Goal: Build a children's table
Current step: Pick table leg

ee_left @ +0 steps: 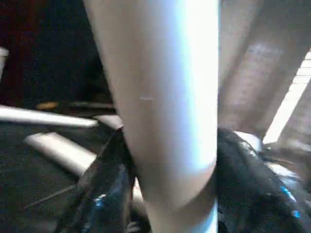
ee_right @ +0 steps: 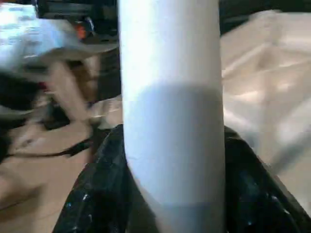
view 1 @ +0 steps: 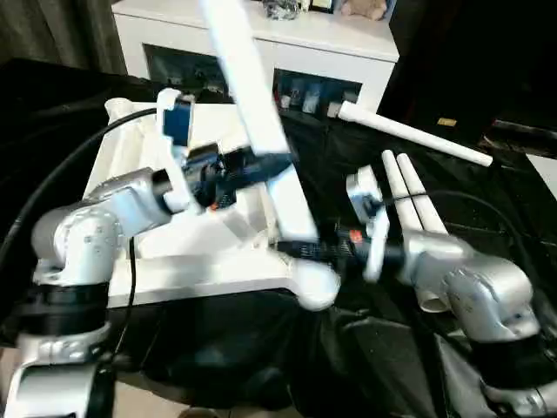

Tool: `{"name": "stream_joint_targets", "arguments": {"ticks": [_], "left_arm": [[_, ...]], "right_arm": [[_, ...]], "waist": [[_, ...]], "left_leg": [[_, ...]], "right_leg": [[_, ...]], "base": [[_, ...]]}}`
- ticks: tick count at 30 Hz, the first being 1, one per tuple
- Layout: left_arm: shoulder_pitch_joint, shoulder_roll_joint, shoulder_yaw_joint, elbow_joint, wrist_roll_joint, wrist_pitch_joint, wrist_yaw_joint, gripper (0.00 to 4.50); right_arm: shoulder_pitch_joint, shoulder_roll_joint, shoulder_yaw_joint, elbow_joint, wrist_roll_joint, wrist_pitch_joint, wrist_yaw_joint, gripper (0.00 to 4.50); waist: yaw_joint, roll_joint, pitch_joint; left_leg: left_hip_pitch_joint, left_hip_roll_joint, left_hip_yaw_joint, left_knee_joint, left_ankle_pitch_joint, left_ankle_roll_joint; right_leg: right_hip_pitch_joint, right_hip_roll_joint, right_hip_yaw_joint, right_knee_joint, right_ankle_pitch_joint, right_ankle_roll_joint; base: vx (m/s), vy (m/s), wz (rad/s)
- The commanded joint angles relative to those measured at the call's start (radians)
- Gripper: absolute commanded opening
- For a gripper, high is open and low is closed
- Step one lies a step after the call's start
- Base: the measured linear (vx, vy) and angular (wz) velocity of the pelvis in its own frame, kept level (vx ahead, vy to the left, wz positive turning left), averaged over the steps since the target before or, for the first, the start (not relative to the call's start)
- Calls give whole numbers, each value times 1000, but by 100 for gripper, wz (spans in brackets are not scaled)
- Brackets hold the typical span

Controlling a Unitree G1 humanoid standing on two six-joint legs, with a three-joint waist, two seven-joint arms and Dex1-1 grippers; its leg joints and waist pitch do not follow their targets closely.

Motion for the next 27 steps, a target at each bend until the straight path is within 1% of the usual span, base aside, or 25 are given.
{"name": "stream_joint_targets", "arguments": {"ticks": [1, 2, 4, 5, 6, 7, 8, 9, 10, 11, 12, 13, 14, 15, 16, 19, 20, 21, 22, 24, 25, 26, 27], "left_arm": [[-20, -21, -19, -17, 26, 8, 73, 282], [-20, -22, -18, -17, 27, 8, 75, 286], [-25, -50, -3, -12, 38, 8, 141, 302], [-28, -76, 13, -12, 40, 10, 196, 302], [-30, -89, 20, -13, 42, 11, 220, 316], [-33, -118, 35, -14, 44, 14, 274, 326], [-34, -136, 41, -18, 45, 12, 303, 330], [-38, -185, 62, -22, 44, 22, 395, 336], [-38, -185, 62, -22, 44, 22, 395, 348], [-39, -200, 66, -23, 45, 22, 420, 362], [-38, -213, 68, -24, 42, 16, 435, 362], [-37, -226, 73, -24, 36, 11, 449, 372], [-34, -240, 71, -23, 42, 5, 466, 375], [-34, -240, 70, -23, 45, 3, 467, 382], [-33, -242, 69, -25, 48, 4, 473, 407], [-31, -245, 66, -30, 55, 5, 482, 419], [-30, -243, 64, -35, 61, 11, 491, 392], [-30, -243, 64, -35, 61, 11, 491, 392], [-30, -238, 63, -42, 67, 18, 510, 380], [-30, -239, 67, -45, 66, 20, 519, 378], [-30, -239, 67, -45, 66, 19, 521, 366], [-30, -238, 67, -46, 66, 18, 522, 340], [-30, -238, 65, -46, 67, 16, 521, 340]], "right_arm": [[-20, 12, -47, 9, -22, -41, -60, 190], [-20, 13, -47, 9, -22, -41, -61, 190], [-21, 29, -46, 13, -37, -61, -84, 189], [-22, 41, -46, 15, -47, -70, -101, 189], [-22, 47, -46, 17, -52, -75, -110, 188], [-24, 59, -41, 20, -72, -94, -134, 188], [-26, 64, -32, 23, -94, -108, -153, 188], [-34, 66, 19, 29, -184, -169, -202, 188], [-34, 66, 19, 29, -184, -169, -202, 188], [-37, 66, 41, 34, -211, -183, -215, 188], [-39, 73, 51, 37, -221, -193, -226, 188], [-42, 87, 53, 44, -235, -204, -253, 188], [-50, 112, 66, 58, -263, -221, -294, 188], [-51, 116, 67, 60, -266, -222, -300, 188], [-52, 122, 66, 63, -270, -225, -306, 188], [-54, 133, 65, 67, -276, -228, -314, 188], [-53, 143, 63, 70, -279, -230, -322, 188], [-53, 143, 63, 70, -279, -230, -322, 188], [-53, 155, 62, 75, -284, -237, -329, 188], [-53, 159, 60, 78, -287, -242, -332, 188], [-53, 160, 58, 80, -288, -244, -334, 188], [-53, 161, 56, 81, -289, -245, -335, 188], [-52, 160, 56, 81, -290, -247, -334, 188]], "waist": [[0, 20, -61], [0, 22, -61], [-1, 20, -62], [-2, 21, -63], [-2, 20, -61], [-2, 20, -62], [-2, 19, -61], [-3, 15, -61], [-3, 15, -61], [-2, 14, -61], [-3, 16, -59], [-4, 14, -59], [-6, 14, -58], [-9, 13, -59], [-10, 14, -59], [-14, 16, -60], [-13, 17, -60], [-14, 17, -60], [-14, 20, -62], [-14, 18, -62], [-14, 18, -62], [-14, 18, -62], [-14, 17, -61]], "left_leg": [[6, 20, -6, -70, -164, -54], [6, 21, -6, -71, -161, -55], [5, 19, -5, -69, -151, -52], [4, 19, -4, -69, -147, -51], [3, 20, -4, -68, -148, -51], [4, 21, -4, -67, -146, -51], [4, 19, -4, -67, -148, -49], [1, 21, -4, -67, -144, -54], [3, 18, -4, -67, -145, -56], [2, 17, -4, -67, -144, -52], [3, 18, -4, -68, -155, -50], [2, 17, -4, -67, -158, -48], [1, 17, -5, -68, -159, -49], [2, 16, -5, -68, -160, -49], [3, 17, -5, -68, -162, -47], [3, 17, -6, -69, -163, -44], [4, 18, -6, -69, -161, -44], [3, 18, -6, -69, -156, -43], [3, 19, -6, -68, -149, -44], [2, 17, -6, -67, -137, -42], [2, 17, -6, -68, -136, -42], [2, 17, -5, -67, -138, -42], [2, 17, -4, -68, -141, -42]], "right_leg": [[55, -72, 52, -80, -149, -126], [55, -72, 52, -78, -138, -128], [57, -70, 51, -76, -109, -131], [57, -69, 52, -74, -100, -133], [57, -71, 51, -76, -91, -140], [56, -71, 52, -74, -82, -147], [56, -71, 51, -77, -87, -146], [59, -71, 52, -76, -94, -139], [59, -71, 52, -79, -106, -131], [60, -70, 53, -80, -113, -123], [56, -70, 53, -83, -135, -112], [56, -70, 53, -84, -147, -104], [55, -70, 52, -84, -157, -99], [54, -69, 52, -85, -162, -96], [53, -68, 52, -84, -159, -92], [53, -66, 52, -81, -128, -87], [52, -65, 52, -81, -122, -88], [53, -65, 52, -79, -103, -92], [53, -66, 52, -76, -80, -97], [55, -65, 52, -74, -52, -102], [56, -65, 52, -74, -48, -103], [56, -65, 52, -74, -48, -106], [56, -65, 52, -74, -53, -107]], "base": [[0, 0, 0], [0, 0, 0], [0, 0, 0], [0, 0, 0], [0, 0, 0], [0, 0, 0], [0, 0, 0], [0, 0, 0], [0, 0, 0], [0, 0, 0], [0, 0, 0], [0, 0, 0], [0, 0, 0], [0, 0, 0], [0, 0, 0], [0, 0, 0], [0, 0, 0], [0, 0, 0], [0, 0, 0], [0, 0, 0], [0, 0, 0], [0, 0, 0], [0, 0, 0]]}}
